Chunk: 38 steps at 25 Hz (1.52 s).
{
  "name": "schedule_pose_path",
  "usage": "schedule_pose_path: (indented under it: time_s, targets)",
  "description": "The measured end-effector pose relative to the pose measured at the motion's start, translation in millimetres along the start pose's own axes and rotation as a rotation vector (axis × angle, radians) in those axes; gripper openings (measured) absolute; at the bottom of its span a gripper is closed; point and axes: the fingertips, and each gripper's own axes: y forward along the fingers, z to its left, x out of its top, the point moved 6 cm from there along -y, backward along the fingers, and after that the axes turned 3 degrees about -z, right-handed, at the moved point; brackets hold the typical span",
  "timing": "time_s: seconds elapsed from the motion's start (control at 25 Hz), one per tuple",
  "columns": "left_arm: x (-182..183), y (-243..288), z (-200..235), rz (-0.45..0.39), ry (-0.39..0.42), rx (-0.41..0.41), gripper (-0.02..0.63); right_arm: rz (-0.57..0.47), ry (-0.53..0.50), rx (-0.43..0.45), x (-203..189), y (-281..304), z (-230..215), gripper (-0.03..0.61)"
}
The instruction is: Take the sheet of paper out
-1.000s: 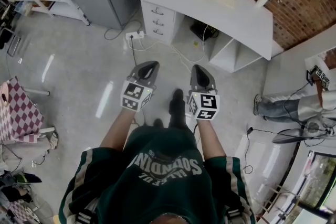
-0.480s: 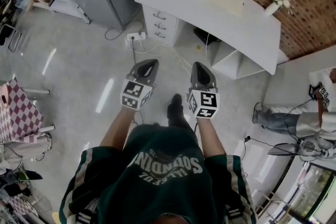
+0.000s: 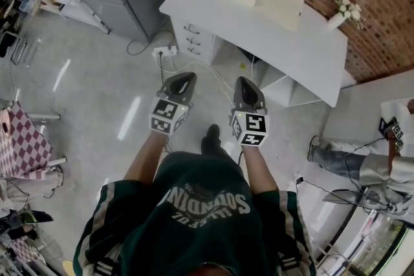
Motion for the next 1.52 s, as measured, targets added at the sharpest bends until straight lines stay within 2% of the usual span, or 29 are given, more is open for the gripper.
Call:
schedule_pose_path:
  time_s: [0.56, 0.84, 1.2, 1.52]
  targets:
    - [10.0, 76.1, -14.8, 0.011, -0.006, 0.056, 0.011, 0.013, 0.002, 0.041, 1.9, 35.5, -82.1, 0.0]
    - [8.1, 91.8, -15.4, 0.023, -0.013, 0.072, 0.011, 0.006, -0.001, 0.046, 6.5, 43.0, -97.9, 0.0]
    - [23.8, 126.2, -5.1, -0.01, 0.007, 0.053, 0.011, -0.005, -0.019, 0.043, 15.9, 67.6, -114.7, 0.0]
    - [22.4, 172.0, 28.6, 0.001, 0.004, 0.021, 0.011, 0.005, -0.03, 0.027, 20.7, 115.6, -124.2, 0.0]
